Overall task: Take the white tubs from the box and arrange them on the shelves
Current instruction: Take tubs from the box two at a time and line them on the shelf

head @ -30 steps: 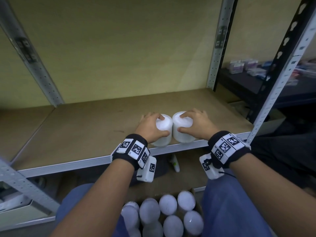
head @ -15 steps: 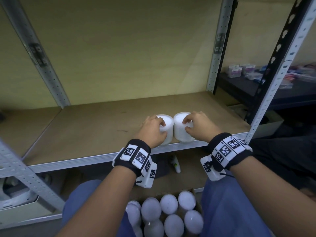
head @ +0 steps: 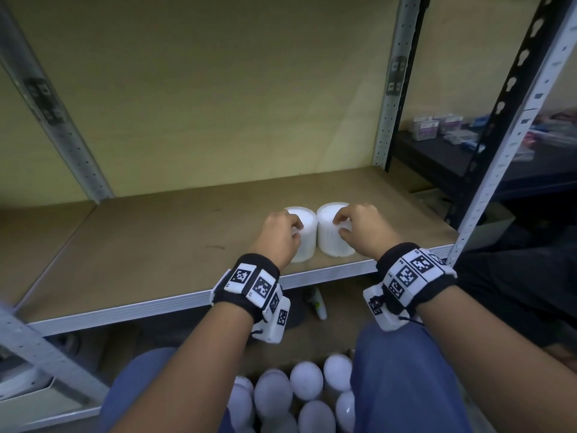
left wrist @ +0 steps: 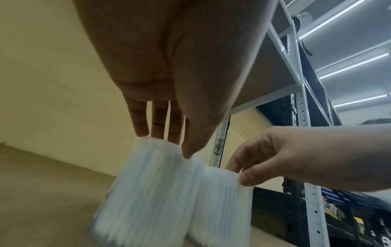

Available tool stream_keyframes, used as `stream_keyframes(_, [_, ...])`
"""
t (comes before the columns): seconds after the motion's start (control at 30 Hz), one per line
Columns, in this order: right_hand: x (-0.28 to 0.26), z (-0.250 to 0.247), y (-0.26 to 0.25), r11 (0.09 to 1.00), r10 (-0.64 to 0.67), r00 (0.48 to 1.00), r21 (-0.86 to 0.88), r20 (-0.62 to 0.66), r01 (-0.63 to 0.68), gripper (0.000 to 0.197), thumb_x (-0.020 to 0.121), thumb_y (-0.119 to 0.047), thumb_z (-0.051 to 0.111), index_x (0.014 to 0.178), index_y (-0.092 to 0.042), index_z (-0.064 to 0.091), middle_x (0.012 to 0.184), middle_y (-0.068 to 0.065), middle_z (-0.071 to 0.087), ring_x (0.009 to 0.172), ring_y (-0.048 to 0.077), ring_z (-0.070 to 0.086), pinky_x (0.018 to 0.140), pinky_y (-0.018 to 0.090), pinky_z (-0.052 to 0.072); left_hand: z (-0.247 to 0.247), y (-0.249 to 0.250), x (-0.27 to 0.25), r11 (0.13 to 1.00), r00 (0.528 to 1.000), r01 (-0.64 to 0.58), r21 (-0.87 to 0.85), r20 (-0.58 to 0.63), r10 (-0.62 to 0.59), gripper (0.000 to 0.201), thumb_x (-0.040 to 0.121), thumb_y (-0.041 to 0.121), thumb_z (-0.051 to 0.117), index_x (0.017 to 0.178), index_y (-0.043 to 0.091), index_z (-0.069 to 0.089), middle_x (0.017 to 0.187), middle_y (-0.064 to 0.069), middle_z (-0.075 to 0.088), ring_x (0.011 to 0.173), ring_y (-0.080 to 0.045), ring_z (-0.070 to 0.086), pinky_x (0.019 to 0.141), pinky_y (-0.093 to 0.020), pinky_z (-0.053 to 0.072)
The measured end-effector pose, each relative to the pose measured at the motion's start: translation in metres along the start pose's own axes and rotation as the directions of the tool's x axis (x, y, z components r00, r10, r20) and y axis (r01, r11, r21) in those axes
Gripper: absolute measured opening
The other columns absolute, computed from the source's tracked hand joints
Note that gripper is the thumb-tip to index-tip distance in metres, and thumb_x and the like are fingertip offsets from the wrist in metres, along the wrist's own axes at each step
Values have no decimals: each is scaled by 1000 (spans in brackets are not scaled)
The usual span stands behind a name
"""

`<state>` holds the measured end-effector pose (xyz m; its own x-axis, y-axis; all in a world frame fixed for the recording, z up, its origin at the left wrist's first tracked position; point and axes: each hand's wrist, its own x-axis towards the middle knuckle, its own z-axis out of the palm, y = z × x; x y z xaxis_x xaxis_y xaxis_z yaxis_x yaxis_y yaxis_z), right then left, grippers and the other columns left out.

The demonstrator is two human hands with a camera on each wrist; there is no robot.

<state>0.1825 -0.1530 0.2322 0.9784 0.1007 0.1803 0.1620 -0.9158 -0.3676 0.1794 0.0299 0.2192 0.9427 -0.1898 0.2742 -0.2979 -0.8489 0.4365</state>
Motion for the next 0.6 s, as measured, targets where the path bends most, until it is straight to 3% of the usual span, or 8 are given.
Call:
stream_keyframes(0.23, [45, 6, 25, 998, 55, 998, 40, -10, -55, 26, 89, -9, 59, 112, -18, 69, 124, 6, 63, 110, 23, 61, 93, 32, 51, 20, -5, 49, 999, 1000, 6, -33, -10, -6, 26, 91, 8, 52, 113, 10, 67, 122, -5, 59, 118, -19, 50, 84, -12, 26])
stream_keyframes(0.4, [85, 13, 41, 993, 100, 995, 66, -30, -98, 25, 88, -7, 59, 110, -16, 69, 124, 8, 63, 111, 25, 61, 92, 33, 51, 34, -7, 90, 998, 999, 51, -33, 13, -50, 26, 90, 8, 54, 112, 11, 68, 123, -6, 60, 118, -22, 52, 96, -26, 39])
stream_keyframes(0.6, [127, 22, 52, 991, 120, 990, 73, -78, -114, 25, 89, -5, 57, 110, -12, 70, 123, 8, 63, 113, 25, 60, 92, 30, 48, 44, -11, 136, 996, 996, 78, -37, 41, -76, 26, 91, 10, 54, 112, 12, 68, 125, -5, 61, 115, -24, 57, 97, -34, 47])
